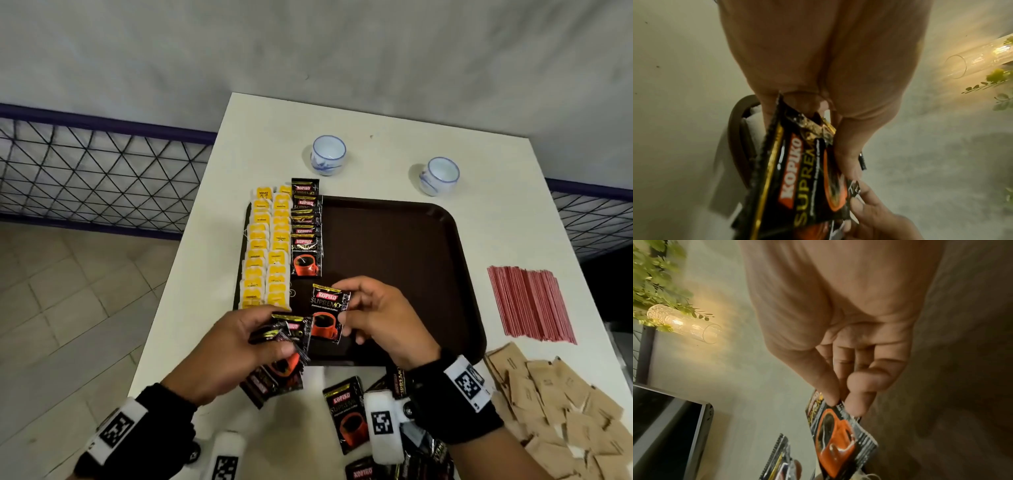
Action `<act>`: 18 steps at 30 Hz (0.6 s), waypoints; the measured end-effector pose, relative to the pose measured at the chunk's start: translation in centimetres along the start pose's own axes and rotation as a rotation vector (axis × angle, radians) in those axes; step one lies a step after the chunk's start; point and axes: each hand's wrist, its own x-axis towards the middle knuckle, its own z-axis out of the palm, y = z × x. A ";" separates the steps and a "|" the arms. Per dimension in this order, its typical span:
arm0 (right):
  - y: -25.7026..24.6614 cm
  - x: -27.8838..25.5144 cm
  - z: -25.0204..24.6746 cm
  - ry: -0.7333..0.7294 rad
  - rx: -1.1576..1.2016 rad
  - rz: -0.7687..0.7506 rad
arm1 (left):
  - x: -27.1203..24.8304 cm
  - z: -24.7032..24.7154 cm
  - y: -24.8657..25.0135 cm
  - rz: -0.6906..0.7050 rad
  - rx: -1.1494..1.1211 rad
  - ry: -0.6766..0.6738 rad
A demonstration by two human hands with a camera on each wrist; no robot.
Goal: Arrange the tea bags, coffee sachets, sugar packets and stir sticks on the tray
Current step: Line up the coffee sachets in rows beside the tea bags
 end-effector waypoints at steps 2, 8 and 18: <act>-0.3 0.6 0.6 -0.023 0.000 0.002 | 0.3 0.2 0.1 -0.001 0.046 -0.048; -0.9 2.3 1.3 0.006 0.034 0.042 | 1.8 -0.4 0.5 0.020 0.120 -0.046; -1.7 4.1 1.5 0.107 -0.014 -0.073 | 3.1 -1.1 1.0 0.034 0.092 -0.046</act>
